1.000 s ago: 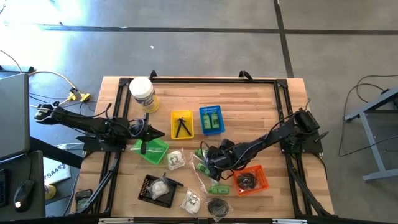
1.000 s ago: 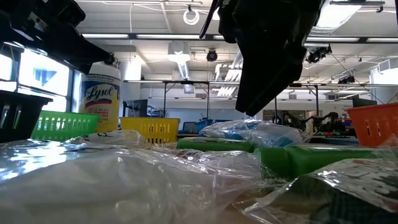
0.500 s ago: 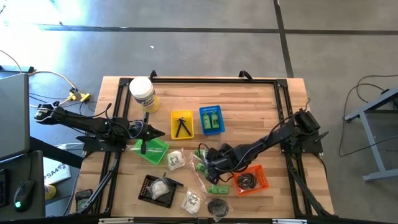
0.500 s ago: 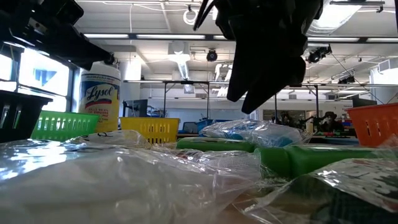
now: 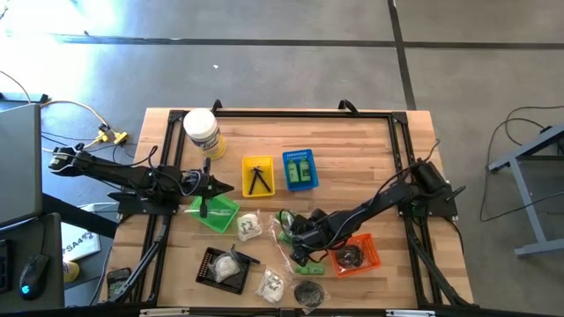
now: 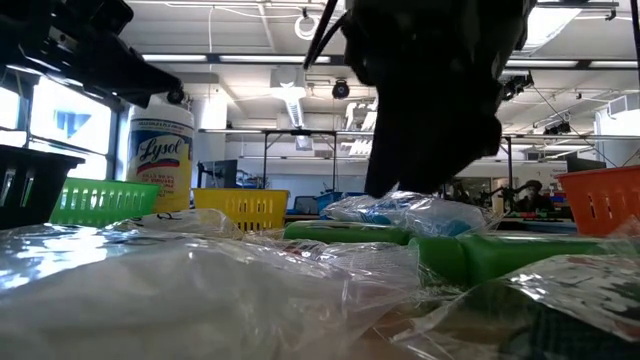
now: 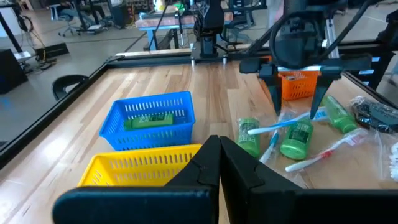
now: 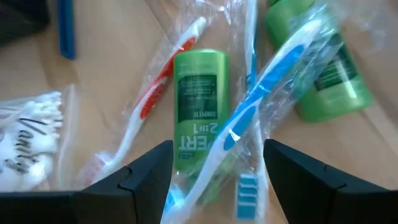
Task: Pick & Place Travel size toiletries
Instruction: Put the blue toothbrush into the green bin
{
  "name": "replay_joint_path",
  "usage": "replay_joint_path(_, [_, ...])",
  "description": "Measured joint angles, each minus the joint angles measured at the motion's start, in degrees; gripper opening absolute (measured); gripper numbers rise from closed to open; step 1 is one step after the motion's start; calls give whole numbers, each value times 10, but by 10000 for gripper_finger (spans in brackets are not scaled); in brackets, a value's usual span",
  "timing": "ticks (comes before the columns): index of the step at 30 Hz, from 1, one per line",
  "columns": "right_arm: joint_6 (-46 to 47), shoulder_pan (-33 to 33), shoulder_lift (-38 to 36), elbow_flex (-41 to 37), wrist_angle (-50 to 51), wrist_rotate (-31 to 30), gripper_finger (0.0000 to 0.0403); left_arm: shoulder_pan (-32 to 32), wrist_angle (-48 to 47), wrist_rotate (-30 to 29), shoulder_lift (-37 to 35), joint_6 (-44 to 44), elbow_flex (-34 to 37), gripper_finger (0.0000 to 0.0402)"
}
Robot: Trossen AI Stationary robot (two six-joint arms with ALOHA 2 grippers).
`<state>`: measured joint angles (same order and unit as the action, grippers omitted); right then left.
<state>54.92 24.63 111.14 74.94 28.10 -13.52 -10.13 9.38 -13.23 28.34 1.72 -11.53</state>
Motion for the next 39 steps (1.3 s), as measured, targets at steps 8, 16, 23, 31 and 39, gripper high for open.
replay_joint_path(8, [-36, -8, 7, -1, 12, -22, 237, 0, -1, 0, 0, -6, 0, 0])
replay_joint_path(16, [-97, -23, 7, -1, 9, -28, 117, 0, -5, 0, 0, -20, 0, 0])
replay_joint_path(23, [-147, -41, 3, -1, 7, 6, 7, 0, -12, 1, 0, -25, 0, 0])
replay_joint_path(31, [-197, -40, -42, -1, -10, 16, 3, 0, -23, 4, 0, -53, 0, 0])
replay_joint_path(39, [-299, -73, -68, 46, -13, 39, 3, 0, 8, 22, 0, -55, 0, 0])
